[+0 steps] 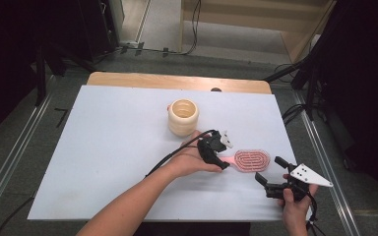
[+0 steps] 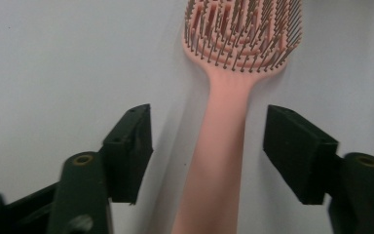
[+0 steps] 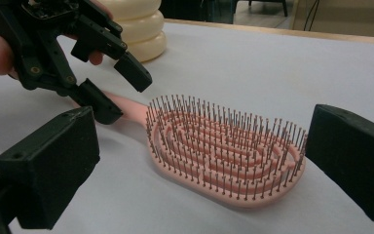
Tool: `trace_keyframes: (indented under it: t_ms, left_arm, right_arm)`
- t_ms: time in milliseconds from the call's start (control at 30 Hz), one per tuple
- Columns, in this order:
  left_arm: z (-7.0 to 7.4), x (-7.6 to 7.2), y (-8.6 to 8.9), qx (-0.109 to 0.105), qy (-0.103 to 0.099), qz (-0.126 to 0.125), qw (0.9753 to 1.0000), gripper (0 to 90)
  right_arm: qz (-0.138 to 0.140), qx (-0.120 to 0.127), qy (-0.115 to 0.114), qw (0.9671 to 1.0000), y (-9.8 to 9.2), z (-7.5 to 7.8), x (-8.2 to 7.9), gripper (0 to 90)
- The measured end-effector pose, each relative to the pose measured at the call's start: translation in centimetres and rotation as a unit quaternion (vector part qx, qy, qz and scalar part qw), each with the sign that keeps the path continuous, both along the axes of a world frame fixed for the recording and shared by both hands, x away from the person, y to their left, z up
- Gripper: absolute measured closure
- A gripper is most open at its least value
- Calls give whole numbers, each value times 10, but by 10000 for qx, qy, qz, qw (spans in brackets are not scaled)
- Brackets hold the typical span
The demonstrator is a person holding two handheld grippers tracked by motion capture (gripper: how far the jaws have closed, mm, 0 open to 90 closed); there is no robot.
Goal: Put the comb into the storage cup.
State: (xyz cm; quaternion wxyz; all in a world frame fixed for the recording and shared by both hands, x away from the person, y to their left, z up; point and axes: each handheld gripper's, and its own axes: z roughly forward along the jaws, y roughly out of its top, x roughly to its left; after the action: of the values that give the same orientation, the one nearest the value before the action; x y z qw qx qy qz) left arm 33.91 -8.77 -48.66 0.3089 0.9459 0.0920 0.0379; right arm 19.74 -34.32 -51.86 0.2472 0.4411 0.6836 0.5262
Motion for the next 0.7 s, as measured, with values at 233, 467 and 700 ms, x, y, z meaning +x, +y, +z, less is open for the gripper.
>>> trace_keyframes:
  t_ms: [233, 467, 700]
  left_arm:
    - [-1, 2, -10, 231, 50, -123, 9996, 475]
    - [-2, 3, -19, 398, 155, -287, 9987, 535]
    - [-4, 4, -27, 524, 223, -444, 9974, 579]
  right_arm:
    - [10, 0, 4, 10000, 0, 0, 0, 0]
    - [13, 17, 1, 10000, 0, 0, 0, 0]
    - [18, 37, 3, 10000, 0, 0, 0, 0]
